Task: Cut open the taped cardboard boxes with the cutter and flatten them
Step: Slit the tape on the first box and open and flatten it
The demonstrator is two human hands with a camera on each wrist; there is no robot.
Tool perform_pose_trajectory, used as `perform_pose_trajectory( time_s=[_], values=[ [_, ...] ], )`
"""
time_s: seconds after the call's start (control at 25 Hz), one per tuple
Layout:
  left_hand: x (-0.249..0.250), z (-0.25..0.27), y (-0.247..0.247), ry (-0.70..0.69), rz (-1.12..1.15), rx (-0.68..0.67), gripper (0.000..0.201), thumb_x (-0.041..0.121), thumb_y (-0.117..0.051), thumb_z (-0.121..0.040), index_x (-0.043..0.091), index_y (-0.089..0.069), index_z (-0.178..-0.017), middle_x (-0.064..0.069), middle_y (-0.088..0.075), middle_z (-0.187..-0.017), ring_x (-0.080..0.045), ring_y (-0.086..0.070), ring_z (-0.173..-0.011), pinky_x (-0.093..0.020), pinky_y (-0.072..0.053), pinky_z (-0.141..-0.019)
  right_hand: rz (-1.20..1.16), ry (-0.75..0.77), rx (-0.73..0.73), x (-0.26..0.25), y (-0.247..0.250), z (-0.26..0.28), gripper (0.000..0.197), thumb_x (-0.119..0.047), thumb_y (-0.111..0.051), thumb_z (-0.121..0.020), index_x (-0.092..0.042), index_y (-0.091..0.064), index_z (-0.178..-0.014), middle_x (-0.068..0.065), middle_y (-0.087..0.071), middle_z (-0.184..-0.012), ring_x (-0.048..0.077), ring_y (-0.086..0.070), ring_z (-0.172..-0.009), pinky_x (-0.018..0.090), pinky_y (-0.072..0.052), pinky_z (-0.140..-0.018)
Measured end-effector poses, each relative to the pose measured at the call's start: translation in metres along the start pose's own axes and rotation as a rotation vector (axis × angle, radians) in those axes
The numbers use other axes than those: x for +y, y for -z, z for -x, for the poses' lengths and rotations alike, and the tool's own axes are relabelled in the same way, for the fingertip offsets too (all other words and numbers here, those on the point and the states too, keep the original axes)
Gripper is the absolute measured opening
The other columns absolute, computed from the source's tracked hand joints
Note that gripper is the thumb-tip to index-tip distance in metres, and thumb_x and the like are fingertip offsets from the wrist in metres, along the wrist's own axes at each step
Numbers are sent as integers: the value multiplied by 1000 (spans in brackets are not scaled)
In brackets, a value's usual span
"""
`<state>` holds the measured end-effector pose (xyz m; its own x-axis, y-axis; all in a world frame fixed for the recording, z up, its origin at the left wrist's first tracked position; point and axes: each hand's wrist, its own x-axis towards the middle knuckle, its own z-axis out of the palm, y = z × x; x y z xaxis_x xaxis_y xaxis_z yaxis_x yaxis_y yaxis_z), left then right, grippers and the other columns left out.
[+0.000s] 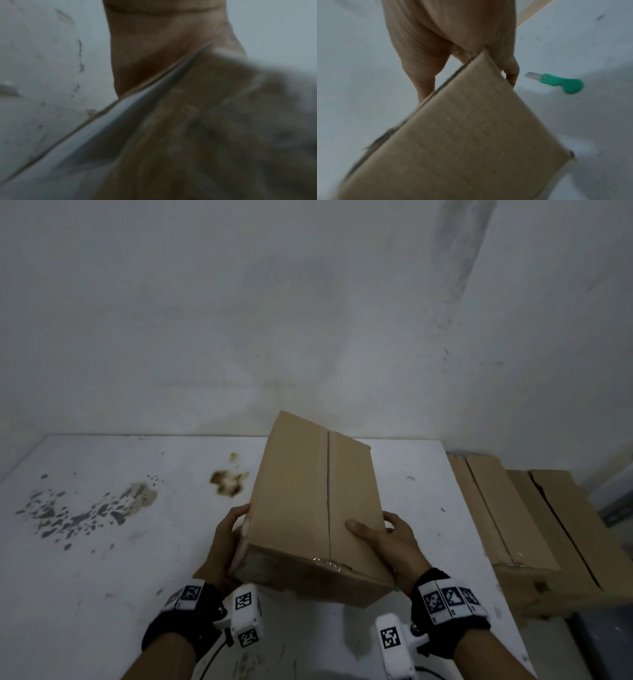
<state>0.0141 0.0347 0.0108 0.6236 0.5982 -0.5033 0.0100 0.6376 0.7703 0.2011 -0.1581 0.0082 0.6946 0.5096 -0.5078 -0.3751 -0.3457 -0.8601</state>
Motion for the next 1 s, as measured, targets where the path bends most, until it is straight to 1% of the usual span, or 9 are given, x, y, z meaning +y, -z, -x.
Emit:
perform_pose_trajectory(
  time_s=[0.08, 0.16, 0.24, 0.4, 0.52, 0.6, 0.72, 0.88, 1.0],
  values=[
    [-7, 0, 18, 61, -87, 20, 37, 32, -55, -93, 5, -78, -81, -16, -71, -81, -34, -68, -77, -39, -53, -73, -28, 48, 23, 3, 2, -1, 73, -25, -89, -70, -18, -50, -131, 7, -66, -106, 24, -68, -92, 33, -57, -67],
    [-19, -1, 36, 79, -219, 71, 36, 33, -55, -97, 6, -77, -103, -18, -73, -105, -40, -65, -105, -49, -50, -92, -10, 90, 39, 6, 1, 1, 62, -20, -86, -75, -21, -52, -128, 8, -65, -100, 21, -68, -86, 28, -54, -61],
    [-28, 3, 47, 89, -313, 87, 37, 38, -53, -100, 11, -75, -112, -14, -73, -113, -37, -65, -110, -51, -48, -101, -4, 111, 58, 13, -5, 2, 57, -18, -85, -77, -24, -52, -123, 7, -64, -97, 18, -66, -82, 25, -53, -58],
    [-34, 9, 54, 19, -464, 186, 56, 57, -40, -100, 14, -73, -114, -13, -75, -108, -30, -72, -98, -46, -53, -96, 58, 133, 108, 36, -23, 5, 64, -30, -88, -72, -29, -51, -125, 7, -63, -104, 22, -66, -91, 43, -60, -78],
    [-39, 15, 51, 73, -373, 169, 67, 74, -46, -89, 16, -72, -111, -11, -75, -107, -30, -71, -98, -43, -54, -92, 85, 127, 129, 50, -25, 10, 66, -31, -87, -73, -28, -49, -126, 6, -64, -107, 21, -66, -91, 41, -60, -80],
    [-48, 17, 52, 42, -511, 214, 67, 69, -64, -79, 14, -70, -116, -5, -73, -106, -25, -69, -96, -38, -54, -87, 110, 132, 147, 57, -25, 14, 68, -32, -87, -73, -27, -49, -129, 8, -64, -109, 18, -65, -90, 33, -59, -72],
    [-57, 18, 54, -98, -608, 315, 52, 50, -67, -86, 13, -70, -122, 5, -70, -98, -15, -66, -91, -31, -52, -81, 181, 146, 138, 63, -25, 14, 65, -38, -84, -76, -32, -47, -129, 6, -60, -110, 14, -62, -88, 25, -52, -65],
    [-52, 17, 57, -194, -743, 296, 52, 46, -63, -91, 22, -58, -137, -4, -63, -116, -18, -60, -97, -35, -50, -86, 115, 74, 218, 67, -13, 7, 41, -55, -69, -85, -29, -60, -115, 6, -63, -94, 18, -63, -83, 40, -58, -78],
    [-61, 12, 57, -192, -826, 254, 58, 53, -53, -93, 28, -49, -145, -3, -59, -128, -21, -57, -103, -38, -49, -91, 162, 49, 392, 71, 6, 2, 41, -57, -62, -89, -17, -62, -98, 2, -62, -87, 19, -59, -81, 32, -46, -79]
  ],
)
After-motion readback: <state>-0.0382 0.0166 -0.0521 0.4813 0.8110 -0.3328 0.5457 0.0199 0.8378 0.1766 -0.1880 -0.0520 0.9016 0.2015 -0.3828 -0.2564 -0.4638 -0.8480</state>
